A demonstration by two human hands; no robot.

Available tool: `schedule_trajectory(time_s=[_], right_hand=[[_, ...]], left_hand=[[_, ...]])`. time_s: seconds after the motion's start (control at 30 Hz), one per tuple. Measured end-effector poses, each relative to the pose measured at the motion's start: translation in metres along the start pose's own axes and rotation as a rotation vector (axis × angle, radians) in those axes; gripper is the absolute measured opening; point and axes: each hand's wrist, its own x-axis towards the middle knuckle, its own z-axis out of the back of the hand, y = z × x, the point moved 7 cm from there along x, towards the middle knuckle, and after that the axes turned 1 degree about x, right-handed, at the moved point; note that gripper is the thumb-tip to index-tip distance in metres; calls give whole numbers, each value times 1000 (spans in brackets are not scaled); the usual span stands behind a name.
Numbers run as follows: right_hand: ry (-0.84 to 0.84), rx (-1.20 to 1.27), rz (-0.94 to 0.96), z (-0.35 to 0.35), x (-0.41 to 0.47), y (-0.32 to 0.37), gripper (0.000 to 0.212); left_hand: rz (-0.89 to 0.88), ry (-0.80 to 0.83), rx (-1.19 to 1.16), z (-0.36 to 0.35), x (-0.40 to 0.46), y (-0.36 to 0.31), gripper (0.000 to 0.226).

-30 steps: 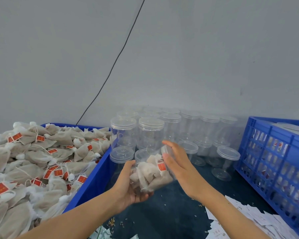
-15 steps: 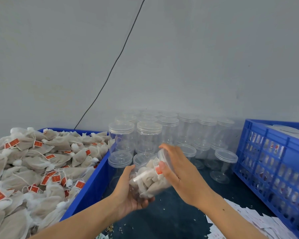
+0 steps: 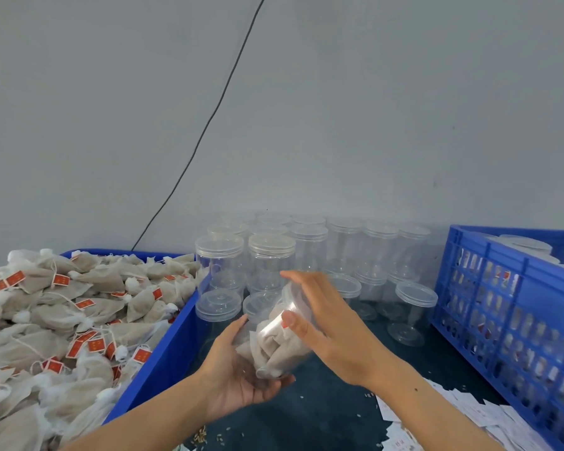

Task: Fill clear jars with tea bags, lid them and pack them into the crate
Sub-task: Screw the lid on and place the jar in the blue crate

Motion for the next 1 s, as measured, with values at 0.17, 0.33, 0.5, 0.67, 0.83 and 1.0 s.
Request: schedule_trajectory(time_s=[0.17,0.33,0.5,0.67,0.83,1.0], right_hand=[[-40,-125,61,-2,-2,1,58],[-67,-296,38,-5,1,-2,61],[-59,-316,45,-6,3,4,64],[-42,-303,36,-5,3,9,68],[-53,-309,57,-3,5,13,53],[-100,-139,23,8,9,14,65]], left_hand=[[106,85,-71,-5,-5,0,69],[62,21,-87,-5,0,5,72],[-65,-59,-54,2,1,-2,71],[-141,-69,-39,1,0,-5,69],[-216,-67,-35,3,1,-11,67],[-237,24,-47,-6,0,-15,65]])
